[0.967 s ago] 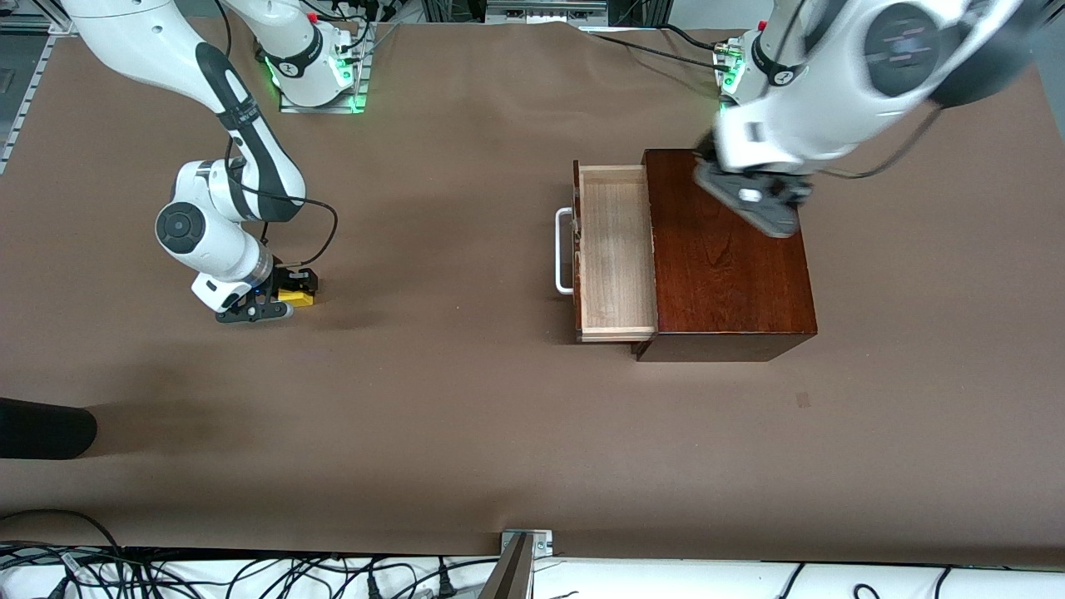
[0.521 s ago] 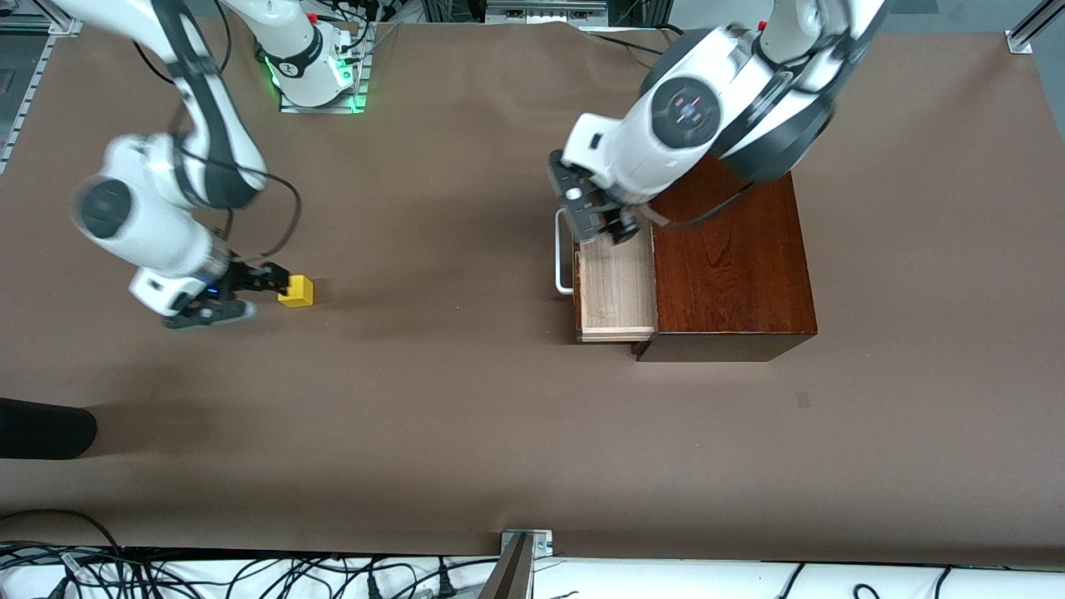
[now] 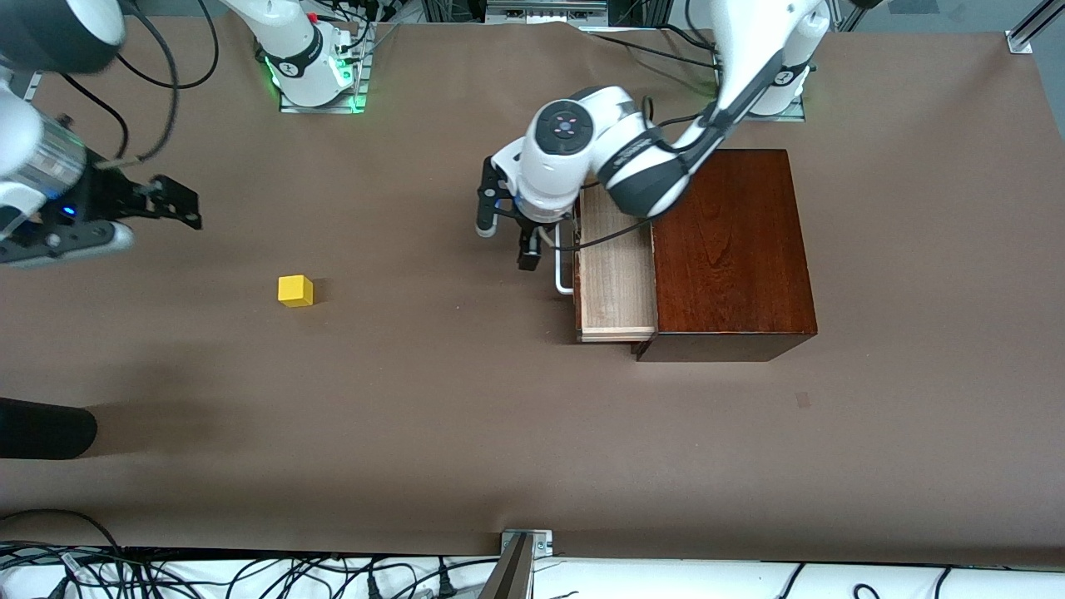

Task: Open drawer, take yellow block, close drawer
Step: 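Push the drawer shut with the left gripper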

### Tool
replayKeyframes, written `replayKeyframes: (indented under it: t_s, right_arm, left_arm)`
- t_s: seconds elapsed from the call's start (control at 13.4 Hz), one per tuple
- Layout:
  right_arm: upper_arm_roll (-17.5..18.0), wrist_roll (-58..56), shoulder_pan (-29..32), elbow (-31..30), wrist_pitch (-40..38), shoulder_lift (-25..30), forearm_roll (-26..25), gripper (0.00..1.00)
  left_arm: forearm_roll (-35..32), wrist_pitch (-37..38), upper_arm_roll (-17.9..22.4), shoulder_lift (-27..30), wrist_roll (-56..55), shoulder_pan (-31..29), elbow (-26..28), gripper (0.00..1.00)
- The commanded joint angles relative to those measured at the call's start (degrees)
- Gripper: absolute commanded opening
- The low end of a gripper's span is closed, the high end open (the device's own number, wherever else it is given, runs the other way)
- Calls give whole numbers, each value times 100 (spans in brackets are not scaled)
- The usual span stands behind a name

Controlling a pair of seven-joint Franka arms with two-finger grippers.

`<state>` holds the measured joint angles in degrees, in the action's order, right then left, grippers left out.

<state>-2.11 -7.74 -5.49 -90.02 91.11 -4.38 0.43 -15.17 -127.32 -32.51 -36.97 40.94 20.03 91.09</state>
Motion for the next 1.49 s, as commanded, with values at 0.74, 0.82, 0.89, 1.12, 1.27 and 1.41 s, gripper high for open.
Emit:
replayKeyframes:
  t_s: [0.74, 0.82, 0.89, 1.12, 1.27, 1.41]
  right_arm:
    - [-80, 54, -22, 239, -304, 86, -113, 100]
    - [-62, 45, -39, 239, -304, 95, -157, 100]
    - [-62, 45, -40, 239, -313, 104, -157, 100]
    - [-114, 45, -31, 239, -322, 95, -131, 100]
    - [-114, 54, -31, 239, -305, 104, -122, 100]
    - [-114, 54, -31, 239, -304, 95, -113, 100]
  left_arm:
    - [-285, 2631, 52, 15, 424, -719, -30, 100]
    - [-285, 2755, 52, 15, 433, -798, -30, 100]
    - [-285, 2791, 34, 15, 433, -869, -21, 100]
    - [-276, 2818, 25, 6, 424, -808, 5, 100]
    - [-250, 2888, -1, 23, 415, -869, -21, 100]
    - [-276, 2879, -27, 102, 371, -826, -187, 100]
